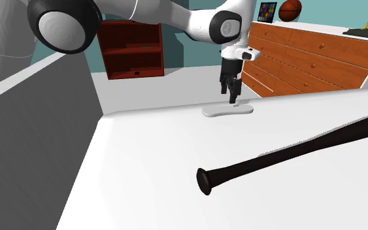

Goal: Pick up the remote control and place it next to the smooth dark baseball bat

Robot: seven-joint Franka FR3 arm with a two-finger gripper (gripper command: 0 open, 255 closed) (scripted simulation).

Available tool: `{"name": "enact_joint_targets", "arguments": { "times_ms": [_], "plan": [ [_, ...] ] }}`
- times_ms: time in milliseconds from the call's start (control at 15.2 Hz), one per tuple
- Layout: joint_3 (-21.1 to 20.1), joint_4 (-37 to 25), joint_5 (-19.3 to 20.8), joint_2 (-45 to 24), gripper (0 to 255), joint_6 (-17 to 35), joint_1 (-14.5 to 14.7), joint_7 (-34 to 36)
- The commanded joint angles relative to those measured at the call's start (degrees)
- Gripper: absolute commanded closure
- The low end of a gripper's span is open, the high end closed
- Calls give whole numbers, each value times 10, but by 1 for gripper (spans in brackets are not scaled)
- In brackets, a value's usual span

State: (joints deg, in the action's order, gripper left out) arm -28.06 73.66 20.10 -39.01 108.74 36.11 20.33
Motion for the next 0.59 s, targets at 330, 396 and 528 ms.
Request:
{"name": "enact_joint_targets", "arguments": {
  "times_ms": [330,396,528],
  "plan": [
    [-2,-30,-8,-4,0,-40,5,-4],
    [-3,-30,-8,-4,0,-40,5,-4],
    [-3,-30,-8,-4,0,-40,5,-4]
  ]
}}
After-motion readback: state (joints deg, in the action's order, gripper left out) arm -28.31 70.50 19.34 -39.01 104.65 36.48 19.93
